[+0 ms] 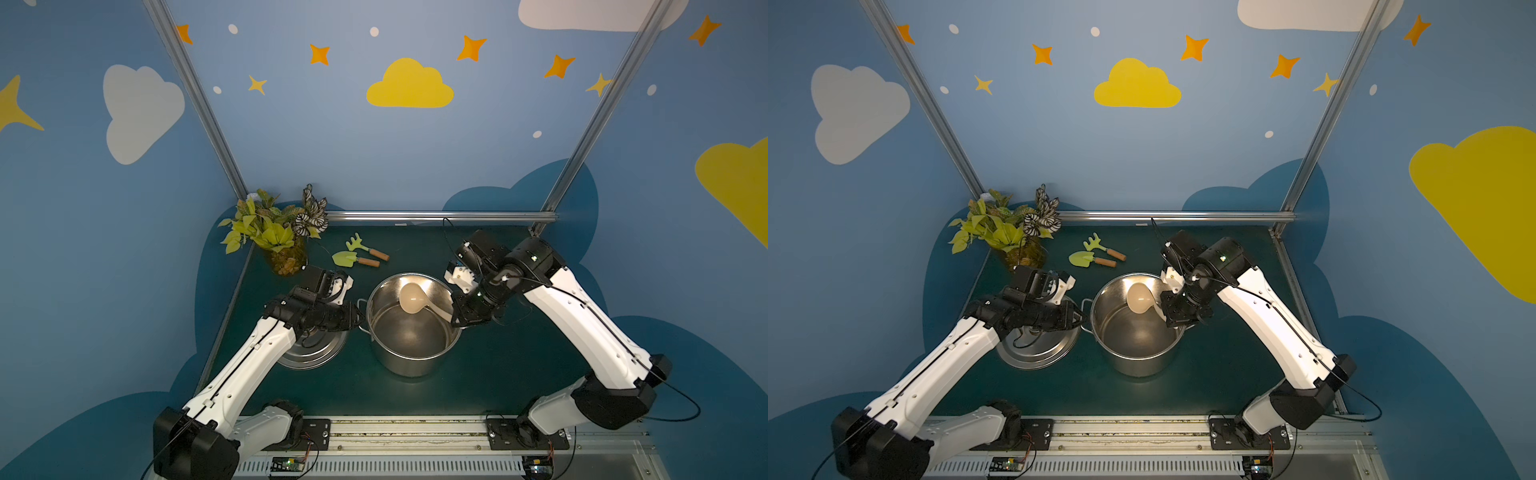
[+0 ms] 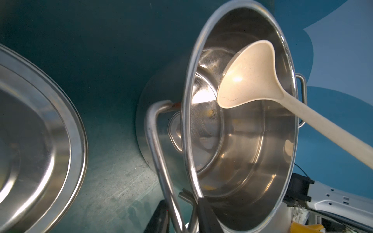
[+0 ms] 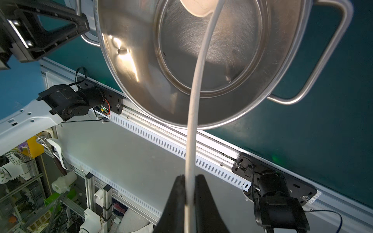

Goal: Stir the soup with a spoon
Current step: Stir the soup in the pan with a stick.

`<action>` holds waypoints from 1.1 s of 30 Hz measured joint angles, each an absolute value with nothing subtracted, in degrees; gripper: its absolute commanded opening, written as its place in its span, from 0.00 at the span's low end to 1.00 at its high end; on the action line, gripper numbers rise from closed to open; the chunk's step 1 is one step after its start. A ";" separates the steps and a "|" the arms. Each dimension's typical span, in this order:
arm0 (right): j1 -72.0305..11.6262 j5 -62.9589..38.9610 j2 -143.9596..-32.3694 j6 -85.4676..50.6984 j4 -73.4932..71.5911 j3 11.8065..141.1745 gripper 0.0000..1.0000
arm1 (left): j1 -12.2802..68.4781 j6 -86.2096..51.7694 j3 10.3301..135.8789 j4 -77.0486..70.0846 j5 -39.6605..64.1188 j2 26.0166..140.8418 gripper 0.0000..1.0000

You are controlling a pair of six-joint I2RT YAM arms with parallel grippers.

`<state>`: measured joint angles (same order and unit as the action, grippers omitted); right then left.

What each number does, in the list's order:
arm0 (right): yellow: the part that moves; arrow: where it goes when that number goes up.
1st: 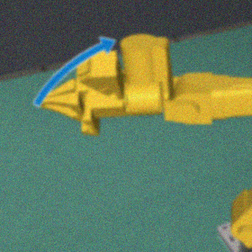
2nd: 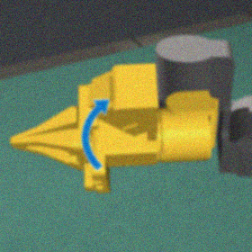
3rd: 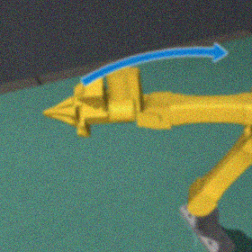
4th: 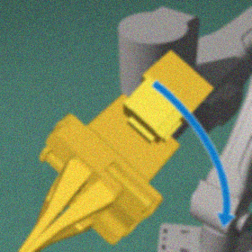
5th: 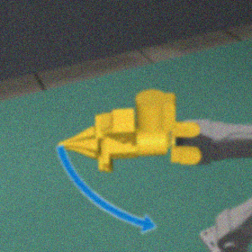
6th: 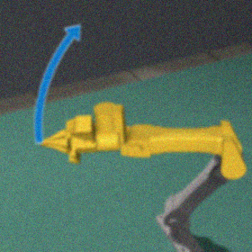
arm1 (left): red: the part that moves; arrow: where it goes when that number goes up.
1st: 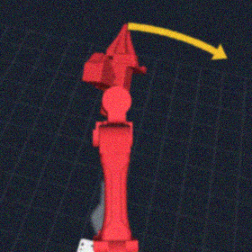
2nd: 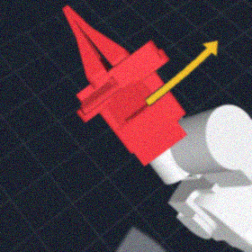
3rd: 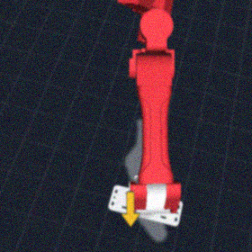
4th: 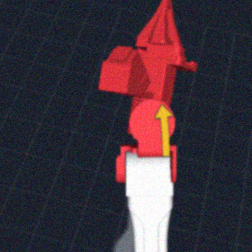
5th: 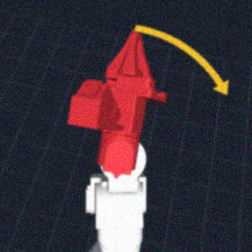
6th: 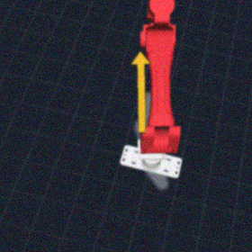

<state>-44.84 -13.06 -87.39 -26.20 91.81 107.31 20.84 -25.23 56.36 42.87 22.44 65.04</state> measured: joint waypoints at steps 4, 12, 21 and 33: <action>-45.15 -13.15 -91.48 -25.52 91.81 110.37 0.00 | 20.58 -26.04 56.29 42.76 22.06 65.04 0.09; -49.82 -13.54 -97.97 -25.74 91.83 114.52 0.00 | 20.40 -27.07 56.14 42.33 21.80 65.17 0.02; -53.45 -12.27 -95.72 -26.70 91.81 108.20 0.00 | 20.45 -27.22 56.12 42.30 21.15 65.17 0.02; -43.94 -8.78 -90.59 -25.96 91.85 101.65 0.00 | 20.58 -27.22 56.14 42.28 20.69 65.28 0.02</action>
<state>-43.94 -8.78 -90.59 -25.96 91.85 101.65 20.58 -27.22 56.14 42.28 20.69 65.28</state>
